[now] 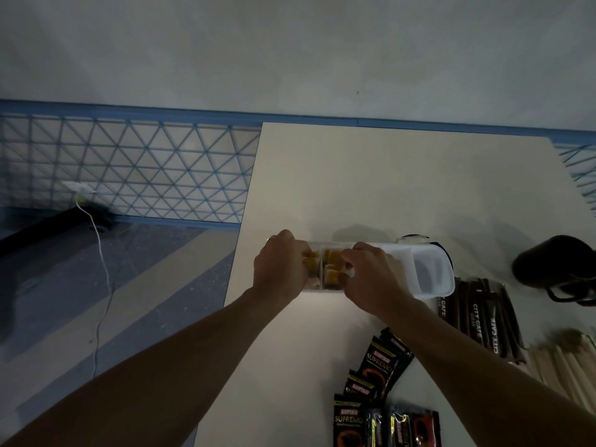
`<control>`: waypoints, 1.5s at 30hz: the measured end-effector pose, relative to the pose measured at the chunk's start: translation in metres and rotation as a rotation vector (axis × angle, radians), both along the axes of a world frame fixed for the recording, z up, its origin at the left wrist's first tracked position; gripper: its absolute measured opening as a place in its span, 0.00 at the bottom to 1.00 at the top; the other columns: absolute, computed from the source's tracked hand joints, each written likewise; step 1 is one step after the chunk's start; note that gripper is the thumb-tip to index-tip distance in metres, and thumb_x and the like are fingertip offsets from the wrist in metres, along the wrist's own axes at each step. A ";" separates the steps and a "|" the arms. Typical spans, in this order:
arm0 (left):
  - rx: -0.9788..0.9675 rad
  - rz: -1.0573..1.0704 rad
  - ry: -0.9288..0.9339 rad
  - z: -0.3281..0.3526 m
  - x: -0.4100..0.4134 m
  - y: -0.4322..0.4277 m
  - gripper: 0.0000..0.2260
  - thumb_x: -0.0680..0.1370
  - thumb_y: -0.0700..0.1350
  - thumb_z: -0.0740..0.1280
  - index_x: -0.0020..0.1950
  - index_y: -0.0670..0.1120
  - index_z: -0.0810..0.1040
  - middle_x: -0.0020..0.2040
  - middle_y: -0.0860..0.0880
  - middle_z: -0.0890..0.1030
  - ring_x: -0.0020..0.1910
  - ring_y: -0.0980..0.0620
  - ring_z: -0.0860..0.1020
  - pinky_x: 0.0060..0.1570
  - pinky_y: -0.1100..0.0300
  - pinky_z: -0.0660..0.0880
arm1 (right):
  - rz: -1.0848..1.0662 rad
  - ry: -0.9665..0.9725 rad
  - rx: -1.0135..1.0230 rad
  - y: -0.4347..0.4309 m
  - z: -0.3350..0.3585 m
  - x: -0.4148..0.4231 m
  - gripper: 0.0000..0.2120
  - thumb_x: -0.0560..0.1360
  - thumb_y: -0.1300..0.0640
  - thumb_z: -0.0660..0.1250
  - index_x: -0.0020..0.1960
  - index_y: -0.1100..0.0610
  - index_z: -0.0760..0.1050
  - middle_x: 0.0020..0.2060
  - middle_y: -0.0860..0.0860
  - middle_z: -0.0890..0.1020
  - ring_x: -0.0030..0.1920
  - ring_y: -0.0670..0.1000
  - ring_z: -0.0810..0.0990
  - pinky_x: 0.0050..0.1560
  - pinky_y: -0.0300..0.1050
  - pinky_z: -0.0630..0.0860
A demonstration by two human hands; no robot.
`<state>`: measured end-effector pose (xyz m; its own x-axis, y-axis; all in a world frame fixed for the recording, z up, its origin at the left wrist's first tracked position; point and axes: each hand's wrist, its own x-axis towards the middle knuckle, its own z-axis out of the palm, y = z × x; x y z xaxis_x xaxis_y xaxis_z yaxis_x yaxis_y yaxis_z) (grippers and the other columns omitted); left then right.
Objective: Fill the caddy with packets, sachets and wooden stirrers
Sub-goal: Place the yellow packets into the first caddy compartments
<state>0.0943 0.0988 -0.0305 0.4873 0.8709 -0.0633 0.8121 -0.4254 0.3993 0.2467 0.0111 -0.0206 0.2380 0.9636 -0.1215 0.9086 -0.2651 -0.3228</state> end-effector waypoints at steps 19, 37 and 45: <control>0.056 0.023 0.088 0.009 0.013 -0.003 0.10 0.77 0.46 0.70 0.55 0.44 0.81 0.51 0.46 0.76 0.50 0.48 0.76 0.44 0.55 0.78 | 0.030 0.018 0.007 0.000 0.003 -0.003 0.05 0.74 0.56 0.66 0.40 0.54 0.77 0.40 0.47 0.78 0.36 0.51 0.77 0.34 0.43 0.73; -0.034 0.174 -0.031 -0.004 0.015 0.000 0.09 0.78 0.47 0.67 0.53 0.43 0.74 0.45 0.49 0.76 0.40 0.51 0.74 0.37 0.60 0.69 | 0.001 0.000 -0.008 0.005 -0.014 -0.005 0.07 0.76 0.53 0.65 0.50 0.49 0.81 0.39 0.45 0.83 0.37 0.49 0.80 0.38 0.45 0.78; -0.020 0.043 0.007 0.012 0.013 0.007 0.06 0.76 0.44 0.68 0.51 0.49 0.84 0.48 0.48 0.75 0.45 0.47 0.76 0.37 0.57 0.69 | -0.007 -0.005 0.050 0.005 -0.006 0.000 0.08 0.75 0.51 0.66 0.52 0.49 0.82 0.43 0.46 0.85 0.41 0.52 0.82 0.39 0.46 0.78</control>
<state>0.1069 0.1058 -0.0183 0.4486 0.8898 -0.0841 0.8325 -0.3818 0.4015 0.2472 0.0161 -0.0263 0.2456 0.9667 -0.0719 0.9082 -0.2554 -0.3316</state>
